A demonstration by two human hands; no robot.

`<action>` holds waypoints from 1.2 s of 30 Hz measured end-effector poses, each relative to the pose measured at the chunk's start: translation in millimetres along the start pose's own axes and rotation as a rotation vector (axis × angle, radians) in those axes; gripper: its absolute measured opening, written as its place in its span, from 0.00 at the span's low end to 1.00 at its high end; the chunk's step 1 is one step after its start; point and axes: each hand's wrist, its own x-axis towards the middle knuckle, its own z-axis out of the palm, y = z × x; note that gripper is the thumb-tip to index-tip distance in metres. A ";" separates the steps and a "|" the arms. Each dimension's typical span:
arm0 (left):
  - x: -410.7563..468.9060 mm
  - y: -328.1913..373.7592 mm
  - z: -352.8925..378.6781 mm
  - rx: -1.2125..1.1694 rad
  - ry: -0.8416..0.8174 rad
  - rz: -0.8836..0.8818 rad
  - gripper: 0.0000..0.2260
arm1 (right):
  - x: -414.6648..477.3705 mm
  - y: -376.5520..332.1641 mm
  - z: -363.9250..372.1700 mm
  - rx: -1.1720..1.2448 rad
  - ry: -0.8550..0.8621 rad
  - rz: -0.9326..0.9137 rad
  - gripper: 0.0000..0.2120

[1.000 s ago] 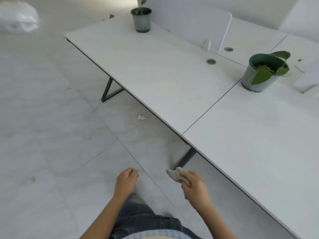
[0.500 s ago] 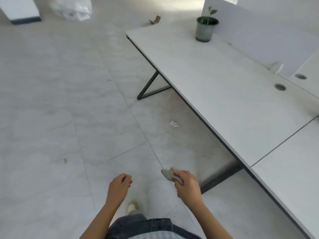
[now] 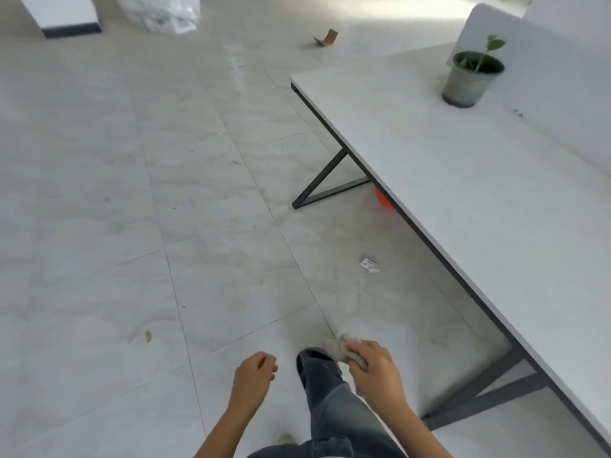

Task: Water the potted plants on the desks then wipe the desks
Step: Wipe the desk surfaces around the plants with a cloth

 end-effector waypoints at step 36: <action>533.5 545.1 0.7 0.087 -0.298 0.508 0.08 | 581.1 -172.5 -159.0 0.438 0.488 0.422 0.14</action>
